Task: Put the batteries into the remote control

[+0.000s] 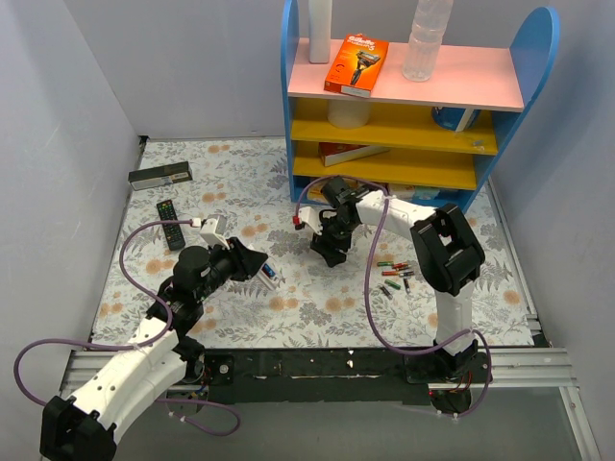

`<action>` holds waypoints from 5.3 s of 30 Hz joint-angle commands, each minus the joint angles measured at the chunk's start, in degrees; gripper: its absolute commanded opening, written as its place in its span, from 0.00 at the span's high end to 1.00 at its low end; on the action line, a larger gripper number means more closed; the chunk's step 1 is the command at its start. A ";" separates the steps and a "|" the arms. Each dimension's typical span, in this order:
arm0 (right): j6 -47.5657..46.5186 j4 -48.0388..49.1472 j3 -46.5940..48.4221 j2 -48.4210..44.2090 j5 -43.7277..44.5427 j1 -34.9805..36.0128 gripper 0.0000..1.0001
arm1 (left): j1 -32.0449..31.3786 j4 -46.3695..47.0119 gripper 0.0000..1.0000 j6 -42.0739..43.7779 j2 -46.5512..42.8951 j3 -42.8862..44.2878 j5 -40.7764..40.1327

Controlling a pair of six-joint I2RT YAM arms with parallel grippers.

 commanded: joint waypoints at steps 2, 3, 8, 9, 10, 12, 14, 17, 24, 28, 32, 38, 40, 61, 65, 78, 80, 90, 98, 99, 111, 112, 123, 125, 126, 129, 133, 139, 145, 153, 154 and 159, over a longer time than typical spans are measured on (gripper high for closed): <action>-2.05 -0.53 -1.33 -1.16 -0.48 0.32 0.35 | 0.31 -0.31 1.00 0.56 -1.05 1.66 -1.00; -1.88 -0.35 -1.78 -1.51 0.40 0.32 0.36 | 0.31 -0.13 1.00 0.47 -0.96 1.66 -0.65; -0.12 1.49 -5.20 -2.74 3.39 0.41 0.44 | 0.31 0.49 1.00 0.56 -0.17 1.57 -0.29; 0.06 1.93 -5.82 -3.44 3.83 0.58 0.45 | 0.22 0.66 1.00 0.56 0.09 1.57 -0.29; 0.32 2.46 -6.43 -3.80 4.79 0.76 0.46 | 0.22 0.75 1.00 0.47 0.18 1.57 -0.12; 0.93 4.04 -8.18 -4.94 6.55 0.85 0.49 | 0.22 1.01 1.00 0.13 0.45 1.31 0.06; 1.46 5.18 -9.59 -5.64 7.96 0.94 0.56 | 0.22 1.01 1.00 -0.14 0.45 1.13 0.06; 2.25 7.73 -12.32 -6.88 9.19 0.94 0.63 | 0.22 1.01 1.00 -0.40 0.18 0.87 0.15; 4.36 9.41 -15.40 -8.19 9.28 1.90 0.73 | 0.31 3.73 1.00 -2.07 0.27 -0.01 1.46; 6.47 10.02 -17.86 -10.04 8.76 2.78 0.84 | 0.22 6.81 1.00 -4.09 0.62 -1.42 3.22; 11.03 11.25 -20.93 -13.11 6.91 3.40 0.99 | 0.31 10.59 1.00 -5.85 1.67 -3.43 4.37; 17.10 14.59 -24.10 -22.42 7.78 3.31 0.99 | 0.31 17.18 1.00 -8.22 3.35 -5.63 5.68; 19.82 13.63 -23.40 -26.38 7.61 3.57 0.99 | 0.22 20.95 1.00 -9.62 4.22 -6.95 6.47; 46.99 -6.06 4.01 -21.39 27.92 25.02 0.99 | 0.13 39.87 1.00 -13.50 17.06 -7.40 11.49; 47.96 -6.59 5.78 -19.10 26.95 25.81 0.99 | -0.83 37.85 1.00 -13.59 16.80 -6.61 9.99; 49.45 -8.70 9.56 -16.02 25.80 27.04 0.99 | -1.89 39.51 1.00 -17.98 16.44 -7.48 6.91; 49.80 -8.87 9.82 -15.67 25.98 27.04 0.99 | -1.89 40.12 1.00 -18.42 16.27 -7.66 7.44; 50.51 -6.59 11.31 -14.88 25.80 27.13 0.99 | -1.98 42.14 1.00 -20.35 15.92 -8.62 10.17; 49.46 -2.90 10.79 -15.58 24.93 27.04 0.99 | -2.15 45.92 1.00 -24.83 17.58 -9.50 12.10; 49.28 -2.55 10.79 -15.75 24.84 27.04 0.99 | -2.24 46.36 1.00 -25.10 17.85 -9.50 12.28; 46.46 -5.53 12.72 -16.72 24.75 27.04 0.81 | -2.24 46.89 1.00 -33.89 20.13 -9.24 8.68; 46.29 -6.40 12.98 -16.64 24.92 27.13 0.80 | -2.24 47.07 1.00 -35.02 20.48 -9.24 8.33; 45.41 -9.31 14.74 -17.25 27.30 27.04 0.74 | -2.24 48.74 1.00 -40.92 21.81 -10.73 5.42; 45.15 -9.66 14.92 -17.34 27.04 27.04 0.74 | -2.24 48.91 1.00 -41.36 21.98 -10.82 5.33; 45.14 -9.75 14.92 -17.34 26.95 27.04 0.73 | -2.24 49.09 1.00 -41.62 22.16 -10.82 5.33; 44.97 -10.10 15.09 -17.42 26.95 27.04 0.73 | -2.24 49.27 1.00 -42.06 22.51 -10.73 5.33; 43.83 -10.37 16.67 -18.74 26.95 27.04 0.72 | -2.15 48.39 1.00 -42.07 22.86 -10.38 6.04; 34.63 -12.74 18.97 -23.21 23.79 27.04 0.68 | -1.80 46.20 1.00 -41.36 22.86 -8.98 7.96; 20.82 -9.32 5.64 -31.99 19.48 26.95 0.74 | -1.62 44.43 1.00 -37.85 24.96 -5.12 12.62; 7.19 -2.02 -5.55 -38.43 17.63 27.04 0.76 | -1.45 43.99 1.00 -35.21 29.27 0.25 20.87; 6.13 -1.67 -6.08 -38.61 17.54 26.95 0.76 | -1.45 44.25 1.00 -34.69 29.89 0.69 21.85; 3.31 1.67 -8.98 -39.83 18.86 26.95 0.76 | -1.45 44.52 1.00 -34.33 33.05 4.02 26.69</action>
